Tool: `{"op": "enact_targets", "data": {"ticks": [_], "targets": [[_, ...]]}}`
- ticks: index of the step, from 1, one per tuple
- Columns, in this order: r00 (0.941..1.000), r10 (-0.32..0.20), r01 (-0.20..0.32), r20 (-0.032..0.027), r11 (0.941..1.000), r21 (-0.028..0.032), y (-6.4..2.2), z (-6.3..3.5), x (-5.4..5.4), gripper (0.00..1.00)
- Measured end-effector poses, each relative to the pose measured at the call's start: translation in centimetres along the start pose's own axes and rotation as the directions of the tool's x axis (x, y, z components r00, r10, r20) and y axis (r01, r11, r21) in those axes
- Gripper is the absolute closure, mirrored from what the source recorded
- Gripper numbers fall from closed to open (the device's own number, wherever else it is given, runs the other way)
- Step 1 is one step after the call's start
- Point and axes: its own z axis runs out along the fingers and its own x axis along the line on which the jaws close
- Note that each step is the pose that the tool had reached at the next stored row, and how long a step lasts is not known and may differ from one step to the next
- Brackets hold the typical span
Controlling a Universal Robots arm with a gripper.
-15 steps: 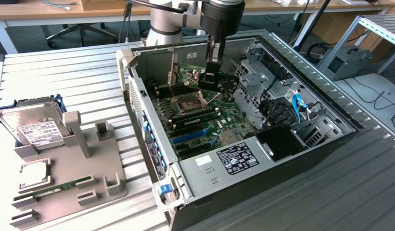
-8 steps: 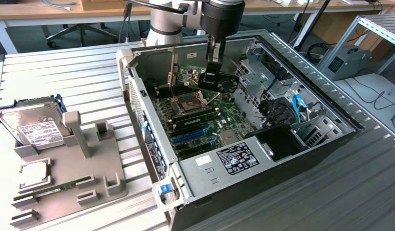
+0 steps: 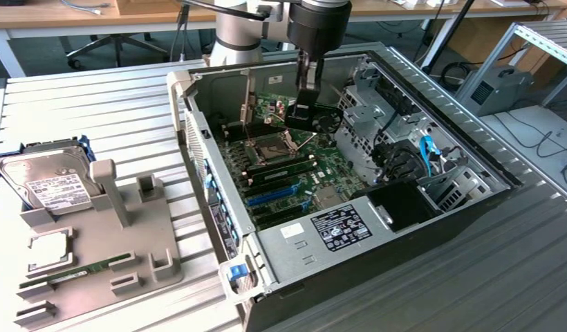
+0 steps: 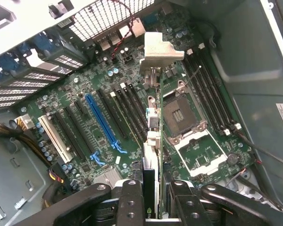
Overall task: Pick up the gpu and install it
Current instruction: 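Insert the gpu into the slot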
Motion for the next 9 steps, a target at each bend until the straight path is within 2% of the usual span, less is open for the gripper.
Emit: {"op": "enact_targets", "data": {"ticks": [9], "targets": [[0.9998,-0.021,0.021,0.0007,0.9998,-0.0002,0.0,0.0,0.0,0.74]]}}
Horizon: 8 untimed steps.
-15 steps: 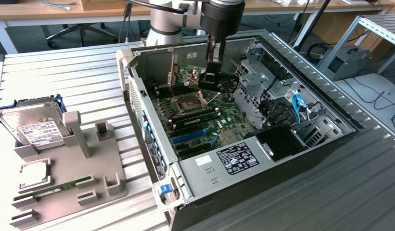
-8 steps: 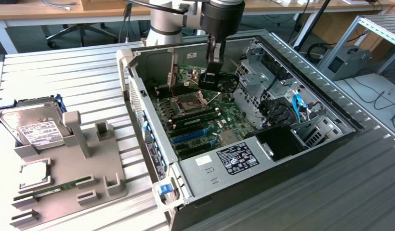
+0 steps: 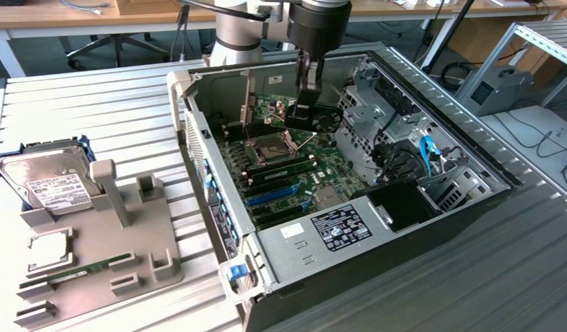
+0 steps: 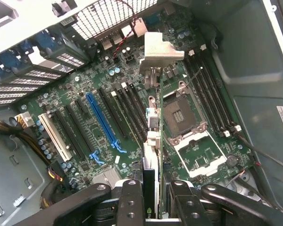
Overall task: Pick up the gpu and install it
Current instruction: 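Insert the gpu into the slot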
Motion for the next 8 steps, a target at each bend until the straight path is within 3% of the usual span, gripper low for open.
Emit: {"op": "enact_targets", "data": {"ticks": [8], "targets": [[0.9998,-0.019,0.019,0.0006,0.9998,-0.0002,0.0,0.0,0.0,0.74]]}}
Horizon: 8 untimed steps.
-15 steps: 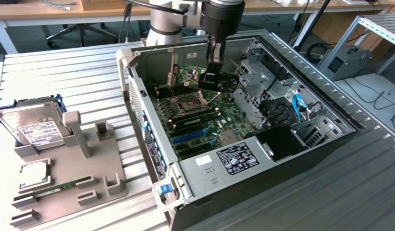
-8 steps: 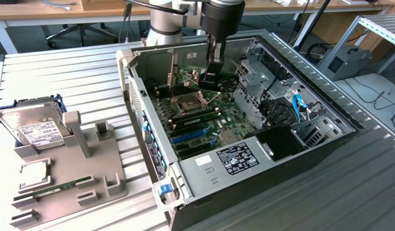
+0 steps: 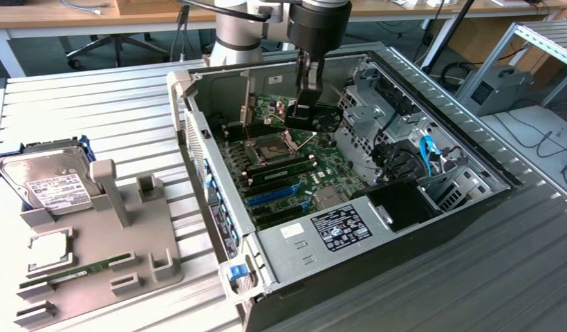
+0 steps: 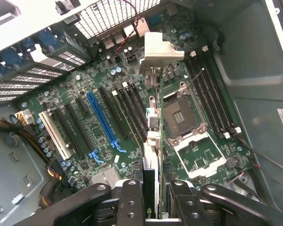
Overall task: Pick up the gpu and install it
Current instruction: 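Insert the gpu into the slot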
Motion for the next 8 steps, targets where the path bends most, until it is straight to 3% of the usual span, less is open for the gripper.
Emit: {"op": "enact_targets", "data": {"ticks": [8], "targets": [[0.9998,-0.019,0.019,0.0007,0.9998,-0.0002,0.0,0.0,0.0,0.74]]}}
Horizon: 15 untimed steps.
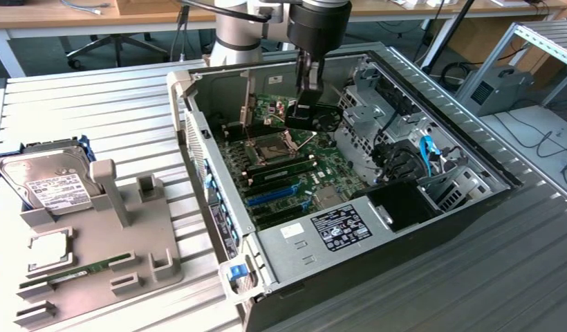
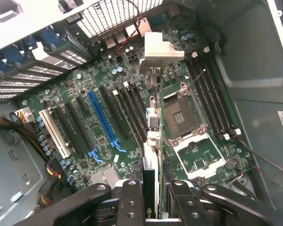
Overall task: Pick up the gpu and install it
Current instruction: 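Insert the gpu into the slot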
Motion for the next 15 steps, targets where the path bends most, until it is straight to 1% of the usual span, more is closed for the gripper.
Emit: {"op": "enact_targets", "data": {"ticks": [15], "targets": [[0.9993,-0.036,0.036,0.0013,0.9993,-0.0004,0.0,0.0,0.0,0.74]]}}
